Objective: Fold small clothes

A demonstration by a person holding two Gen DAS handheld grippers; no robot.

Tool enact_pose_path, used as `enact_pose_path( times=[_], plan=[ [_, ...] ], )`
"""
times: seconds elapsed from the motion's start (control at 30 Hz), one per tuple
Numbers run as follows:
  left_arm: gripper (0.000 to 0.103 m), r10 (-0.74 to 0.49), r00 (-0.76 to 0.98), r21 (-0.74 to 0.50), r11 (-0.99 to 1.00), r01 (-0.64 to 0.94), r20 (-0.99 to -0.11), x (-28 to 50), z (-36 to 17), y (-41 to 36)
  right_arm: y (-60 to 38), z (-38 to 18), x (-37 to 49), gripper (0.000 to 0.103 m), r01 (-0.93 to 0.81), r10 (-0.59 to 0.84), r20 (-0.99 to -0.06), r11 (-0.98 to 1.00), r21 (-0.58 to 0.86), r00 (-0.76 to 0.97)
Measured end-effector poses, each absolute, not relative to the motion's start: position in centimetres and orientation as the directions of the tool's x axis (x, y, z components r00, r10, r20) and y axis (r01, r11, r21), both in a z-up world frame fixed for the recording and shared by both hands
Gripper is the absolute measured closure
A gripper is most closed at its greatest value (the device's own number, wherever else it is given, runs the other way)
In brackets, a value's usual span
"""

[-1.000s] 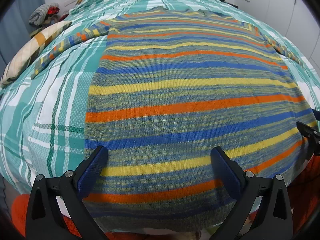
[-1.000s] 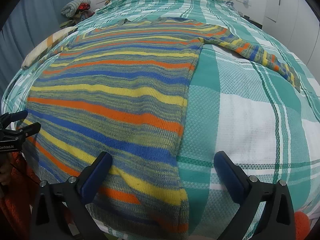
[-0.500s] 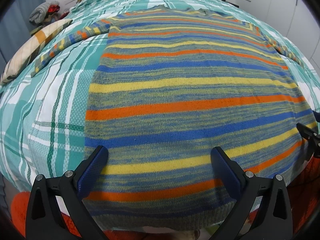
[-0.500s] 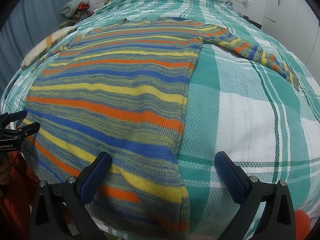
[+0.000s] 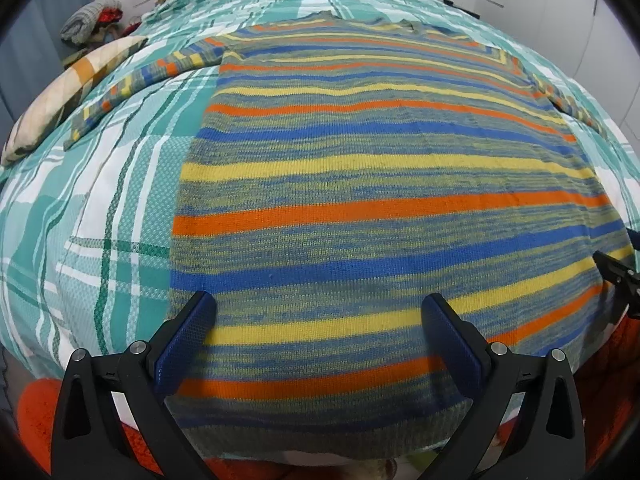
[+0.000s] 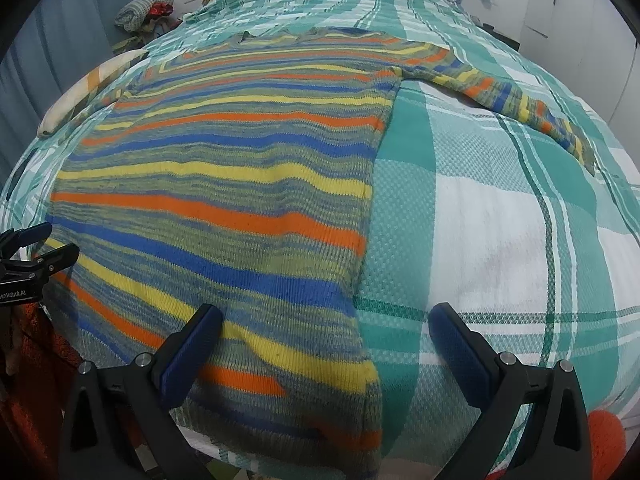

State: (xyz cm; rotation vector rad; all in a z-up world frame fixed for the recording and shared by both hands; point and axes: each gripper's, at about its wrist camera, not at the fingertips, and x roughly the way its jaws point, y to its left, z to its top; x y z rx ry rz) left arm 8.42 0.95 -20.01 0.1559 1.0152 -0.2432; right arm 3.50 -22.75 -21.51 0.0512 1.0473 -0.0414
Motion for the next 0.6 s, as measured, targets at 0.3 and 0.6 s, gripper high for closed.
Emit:
enact_pose_path(
  times=[0.3,0.6],
  plan=[
    [0.001,-0.103,0.488,0.067,0.945,0.32,-0.867,7.8,-19.4,0.5,-22.8,-20.9,2.4,0.001,0.099,-0.012,-0.89,0.994,0.037,0.456],
    [0.001,-0.184,0.588,-0.011,0.958,0.286,-0.787,5.9,-14.9,1.8,-24.1,-16.3,-0.5,0.001,0.165,-0.003,-0.818,0.98,0.112,0.575]
  ],
)
